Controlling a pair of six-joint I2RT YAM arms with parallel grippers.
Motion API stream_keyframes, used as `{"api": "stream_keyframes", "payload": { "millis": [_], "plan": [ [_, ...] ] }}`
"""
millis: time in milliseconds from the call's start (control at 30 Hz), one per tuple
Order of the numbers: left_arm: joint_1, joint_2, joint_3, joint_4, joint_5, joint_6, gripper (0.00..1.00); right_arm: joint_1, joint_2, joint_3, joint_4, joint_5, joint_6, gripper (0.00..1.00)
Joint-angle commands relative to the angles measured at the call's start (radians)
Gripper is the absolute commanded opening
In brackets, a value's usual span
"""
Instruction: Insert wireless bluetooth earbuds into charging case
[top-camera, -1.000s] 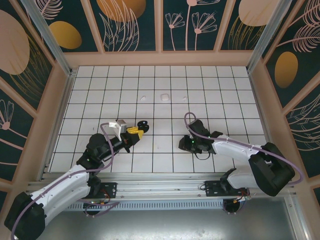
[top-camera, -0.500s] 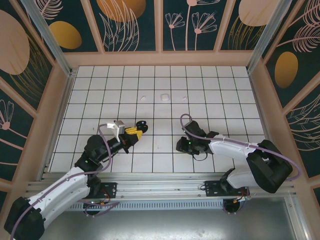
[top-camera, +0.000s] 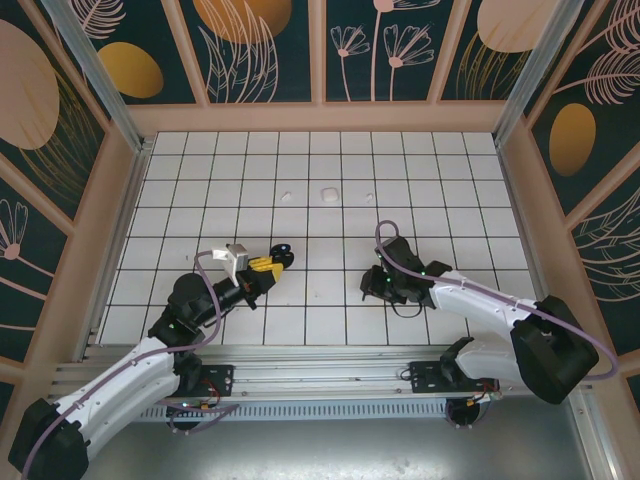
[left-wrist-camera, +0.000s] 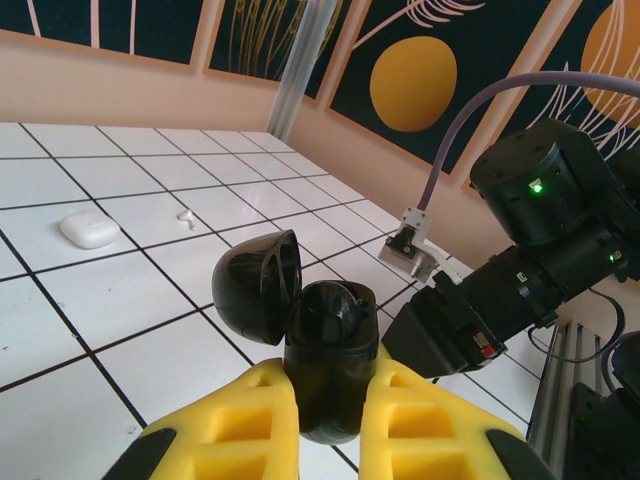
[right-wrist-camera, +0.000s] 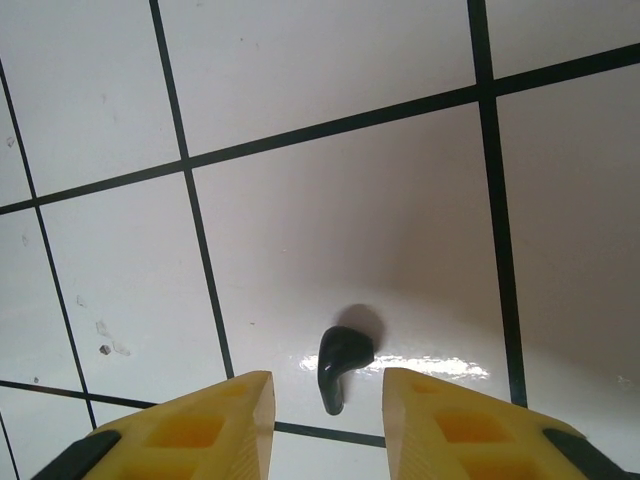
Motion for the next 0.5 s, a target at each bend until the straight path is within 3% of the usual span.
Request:
{"api": "stream_keyframes", "payload": {
  "millis": [0,467],
  "plan": [
    [-0.005,0.002,0.001,0.015,-0.001,0.000,0.00,-0.009,0.028,-0.001,0.006,0.000,-0.023,0.35],
    [-0.005,-0.005,0.000,0.004,-0.001,0.002,0.00,-0.010,0.111,-0.004,0.068,-0.049,-0.022,0.35]
  ]
}}
